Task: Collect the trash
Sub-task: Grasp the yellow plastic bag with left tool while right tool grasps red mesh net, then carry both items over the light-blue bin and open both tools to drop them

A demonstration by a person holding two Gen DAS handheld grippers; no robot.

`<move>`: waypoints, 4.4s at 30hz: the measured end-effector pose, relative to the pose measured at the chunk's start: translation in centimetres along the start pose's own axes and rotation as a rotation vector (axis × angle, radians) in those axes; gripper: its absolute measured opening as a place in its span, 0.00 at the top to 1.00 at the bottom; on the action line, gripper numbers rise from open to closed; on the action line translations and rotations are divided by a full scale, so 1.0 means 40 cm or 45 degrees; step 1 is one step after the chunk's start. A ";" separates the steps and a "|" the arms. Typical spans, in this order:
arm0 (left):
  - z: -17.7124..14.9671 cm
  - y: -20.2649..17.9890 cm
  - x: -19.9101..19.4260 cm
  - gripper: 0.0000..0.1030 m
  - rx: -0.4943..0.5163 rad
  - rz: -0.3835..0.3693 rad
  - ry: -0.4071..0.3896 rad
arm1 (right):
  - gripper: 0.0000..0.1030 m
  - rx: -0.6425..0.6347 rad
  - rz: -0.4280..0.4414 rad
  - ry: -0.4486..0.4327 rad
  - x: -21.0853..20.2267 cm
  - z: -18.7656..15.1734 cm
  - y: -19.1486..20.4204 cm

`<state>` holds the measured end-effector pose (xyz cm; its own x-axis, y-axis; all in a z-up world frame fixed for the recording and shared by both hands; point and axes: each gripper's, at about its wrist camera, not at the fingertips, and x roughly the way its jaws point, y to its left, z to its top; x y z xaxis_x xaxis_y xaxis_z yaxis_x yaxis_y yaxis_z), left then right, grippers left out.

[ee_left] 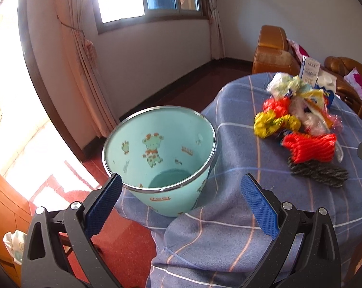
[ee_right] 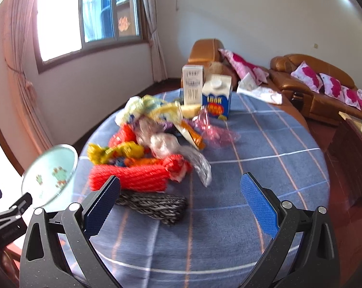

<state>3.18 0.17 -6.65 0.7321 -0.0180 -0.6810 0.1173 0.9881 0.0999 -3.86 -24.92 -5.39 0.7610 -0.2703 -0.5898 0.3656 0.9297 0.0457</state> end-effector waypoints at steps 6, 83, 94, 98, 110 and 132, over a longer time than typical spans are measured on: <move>0.001 -0.005 0.049 0.06 0.017 -0.036 0.031 | 0.06 -0.127 0.081 0.031 0.067 0.014 0.026; 0.208 -0.081 0.100 0.83 0.034 -0.348 -0.074 | 0.79 0.105 0.391 0.195 0.211 0.192 -0.014; 0.207 0.165 0.020 0.83 -0.115 -0.089 -0.188 | 0.79 -0.095 0.569 0.093 0.119 0.217 0.221; 0.189 0.247 0.026 0.83 -0.181 0.004 -0.178 | 0.79 -0.161 0.638 0.131 0.140 0.198 0.338; 0.144 0.324 0.107 0.83 -0.247 0.081 -0.076 | 0.79 -0.354 0.672 0.282 0.242 0.113 0.562; 0.114 0.315 0.204 0.54 -0.227 0.094 0.063 | 0.44 -0.392 0.645 0.344 0.319 0.093 0.612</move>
<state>13.70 11.78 -7.64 0.6996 0.0586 -0.7121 -0.0595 0.9979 0.0236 16.81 -6.55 -8.80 0.6225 0.2552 -0.7399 -0.2035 0.9656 0.1619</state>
